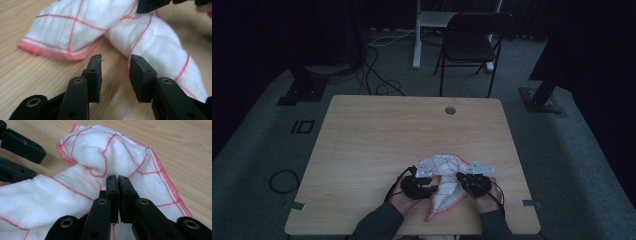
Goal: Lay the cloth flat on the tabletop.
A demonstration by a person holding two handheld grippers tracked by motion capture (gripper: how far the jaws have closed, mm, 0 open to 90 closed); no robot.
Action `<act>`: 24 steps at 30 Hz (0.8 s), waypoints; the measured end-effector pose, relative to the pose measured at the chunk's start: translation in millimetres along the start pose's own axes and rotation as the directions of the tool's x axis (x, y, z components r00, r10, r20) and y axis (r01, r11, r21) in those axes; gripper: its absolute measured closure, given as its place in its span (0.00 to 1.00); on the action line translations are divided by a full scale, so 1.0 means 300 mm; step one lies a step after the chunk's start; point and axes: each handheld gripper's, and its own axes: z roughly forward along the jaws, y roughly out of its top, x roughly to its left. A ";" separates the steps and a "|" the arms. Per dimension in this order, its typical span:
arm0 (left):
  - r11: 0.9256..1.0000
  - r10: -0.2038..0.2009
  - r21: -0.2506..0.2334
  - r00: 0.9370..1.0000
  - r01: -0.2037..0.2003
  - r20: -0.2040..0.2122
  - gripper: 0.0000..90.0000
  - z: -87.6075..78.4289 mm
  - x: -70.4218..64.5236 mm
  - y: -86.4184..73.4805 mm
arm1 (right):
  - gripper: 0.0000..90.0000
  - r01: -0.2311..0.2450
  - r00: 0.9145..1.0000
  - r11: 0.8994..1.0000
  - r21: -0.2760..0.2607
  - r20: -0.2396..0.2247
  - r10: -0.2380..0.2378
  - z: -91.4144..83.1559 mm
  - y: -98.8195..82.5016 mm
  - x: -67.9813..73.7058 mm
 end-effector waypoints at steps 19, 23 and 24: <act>0.998 0.033 0.044 0.999 -0.034 0.017 0.95 0.101 -0.028 0.042 | 0.94 -0.040 0.999 0.997 -0.069 0.014 0.041 -0.034 0.010 -0.030; 0.999 0.030 0.039 1.000 -0.031 0.006 0.96 0.093 -0.019 0.036 | 0.89 -0.095 0.994 0.990 -0.101 0.040 0.099 -0.055 0.006 -0.071; 0.999 0.032 0.041 0.999 -0.032 0.001 0.96 0.091 -0.017 0.036 | 0.89 -0.100 0.993 0.991 -0.091 0.049 0.104 -0.054 0.003 -0.081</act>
